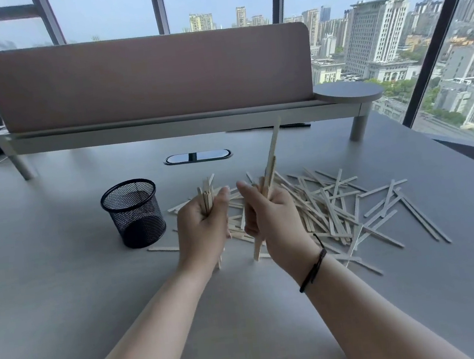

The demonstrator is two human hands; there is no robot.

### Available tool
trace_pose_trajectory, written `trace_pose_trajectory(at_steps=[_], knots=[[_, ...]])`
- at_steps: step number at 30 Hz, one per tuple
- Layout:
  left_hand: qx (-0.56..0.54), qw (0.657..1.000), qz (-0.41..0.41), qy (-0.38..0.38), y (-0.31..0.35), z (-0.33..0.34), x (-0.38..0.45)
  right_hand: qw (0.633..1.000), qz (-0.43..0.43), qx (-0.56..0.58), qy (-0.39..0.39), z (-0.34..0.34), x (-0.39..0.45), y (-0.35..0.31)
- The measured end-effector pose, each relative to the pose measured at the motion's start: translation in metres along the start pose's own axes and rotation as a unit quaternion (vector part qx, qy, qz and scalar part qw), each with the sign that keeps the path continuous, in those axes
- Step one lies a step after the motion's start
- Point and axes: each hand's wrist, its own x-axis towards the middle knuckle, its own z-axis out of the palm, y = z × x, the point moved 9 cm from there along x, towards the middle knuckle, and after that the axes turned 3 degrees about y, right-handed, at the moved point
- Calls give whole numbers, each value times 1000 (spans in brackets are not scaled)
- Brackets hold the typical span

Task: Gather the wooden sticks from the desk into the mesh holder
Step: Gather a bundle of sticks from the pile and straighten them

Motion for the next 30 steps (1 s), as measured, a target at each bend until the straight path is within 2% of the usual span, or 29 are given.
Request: trace_pose_trajectory(at_steps=[4,10,16,20,25,30], knots=[[0,1000,16,0,3,0,1,999,1,-42,-4,0,-8,9],[-13,1000,15,-11,2,1,3,999,16,-33,8,0,-9,11],[-54,993,-97,-28,-15,5,2,998,55,-44,2,7,-7,18],[-118,982,-150,-13,-3,-6,15,995,95,7,-16,37,3,11],[-168,981,-93,38,62,-57,66,994,51,73,-63,113,34,-43],[-162,971,-62,165,79,-122,122,997,1,46,-64,182,63,-76]])
